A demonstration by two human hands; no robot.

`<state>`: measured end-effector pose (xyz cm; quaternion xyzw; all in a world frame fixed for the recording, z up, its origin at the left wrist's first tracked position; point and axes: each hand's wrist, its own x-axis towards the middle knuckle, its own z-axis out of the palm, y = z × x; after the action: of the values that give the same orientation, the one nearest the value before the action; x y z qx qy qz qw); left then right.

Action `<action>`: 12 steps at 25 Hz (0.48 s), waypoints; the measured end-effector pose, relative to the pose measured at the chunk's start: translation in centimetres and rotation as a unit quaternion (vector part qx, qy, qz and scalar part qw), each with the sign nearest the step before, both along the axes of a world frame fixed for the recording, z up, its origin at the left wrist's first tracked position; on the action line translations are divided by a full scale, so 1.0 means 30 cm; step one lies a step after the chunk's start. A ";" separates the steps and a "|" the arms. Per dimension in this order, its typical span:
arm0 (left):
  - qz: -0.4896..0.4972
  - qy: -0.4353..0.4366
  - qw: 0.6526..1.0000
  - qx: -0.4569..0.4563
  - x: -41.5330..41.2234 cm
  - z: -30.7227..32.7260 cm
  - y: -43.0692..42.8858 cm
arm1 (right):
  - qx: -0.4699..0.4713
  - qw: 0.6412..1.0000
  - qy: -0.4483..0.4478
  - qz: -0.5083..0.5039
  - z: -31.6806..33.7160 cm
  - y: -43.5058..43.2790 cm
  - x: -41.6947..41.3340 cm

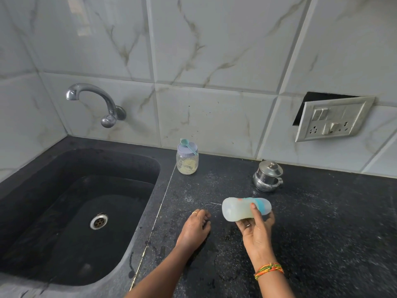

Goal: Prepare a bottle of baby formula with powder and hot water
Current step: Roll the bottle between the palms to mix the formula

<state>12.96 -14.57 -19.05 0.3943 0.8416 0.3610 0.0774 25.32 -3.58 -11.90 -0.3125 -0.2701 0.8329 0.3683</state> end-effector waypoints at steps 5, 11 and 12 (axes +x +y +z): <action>0.000 -0.001 1.000 0.005 -0.001 0.000 0.003 | 0.056 0.997 -0.037 0.031 -0.006 -0.006 -0.003; 0.005 -0.001 1.000 0.004 -0.002 -0.003 0.004 | 0.104 0.990 -0.063 0.064 -0.001 -0.015 0.007; 0.005 -0.004 1.000 0.003 -0.002 -0.002 0.005 | 0.082 0.995 -0.052 0.040 -0.005 -0.015 0.007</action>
<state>12.90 -14.43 -19.11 0.3886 0.8422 0.3657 0.0773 25.52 -4.03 -12.04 -0.3130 -0.3680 0.8048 0.3447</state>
